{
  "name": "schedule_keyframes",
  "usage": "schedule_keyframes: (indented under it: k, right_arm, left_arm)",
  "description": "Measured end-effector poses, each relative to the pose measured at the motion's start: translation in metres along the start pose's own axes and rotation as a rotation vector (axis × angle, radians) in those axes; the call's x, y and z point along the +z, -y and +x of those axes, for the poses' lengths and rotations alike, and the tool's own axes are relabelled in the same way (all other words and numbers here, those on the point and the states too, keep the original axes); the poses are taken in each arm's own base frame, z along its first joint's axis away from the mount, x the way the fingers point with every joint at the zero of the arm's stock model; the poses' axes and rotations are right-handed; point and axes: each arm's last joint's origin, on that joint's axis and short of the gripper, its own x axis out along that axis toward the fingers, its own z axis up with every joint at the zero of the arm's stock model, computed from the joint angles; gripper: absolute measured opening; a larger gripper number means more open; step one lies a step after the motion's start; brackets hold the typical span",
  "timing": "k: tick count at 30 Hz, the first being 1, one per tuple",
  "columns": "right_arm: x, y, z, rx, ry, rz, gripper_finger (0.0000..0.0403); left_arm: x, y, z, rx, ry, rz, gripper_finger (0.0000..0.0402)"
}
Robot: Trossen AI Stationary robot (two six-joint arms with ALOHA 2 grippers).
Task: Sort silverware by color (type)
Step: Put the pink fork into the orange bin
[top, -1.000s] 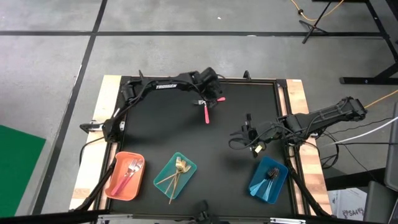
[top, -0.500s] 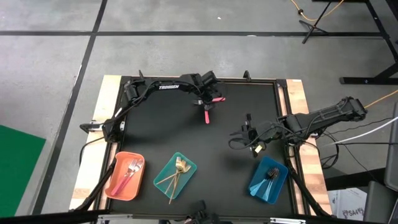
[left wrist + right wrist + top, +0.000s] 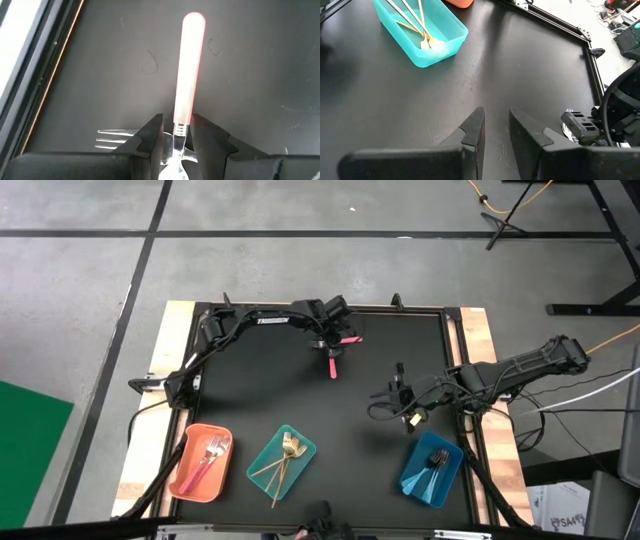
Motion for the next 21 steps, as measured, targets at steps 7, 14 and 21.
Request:
schedule_keyframes:
  k: [7,14,21]
  right_arm:
    - [0.0000,0.0000,0.0000,0.000,0.000,0.000,0.0076]
    - [0.0000,0.0000,0.0000,0.000,0.000,0.000,0.0076]
    - [0.0000,0.0000,0.0000,0.000,0.000,0.000,0.0076]
  left_arm:
    - [-0.0001,0.0021,-0.0002,-0.003,-0.003,0.085,0.0093]
    - [-0.0029,0.0050,0.0028,-0.006,-0.031,0.125,0.0093]
    - [-0.0057,0.0050,0.0046,0.009,-0.059,0.176,0.0093]
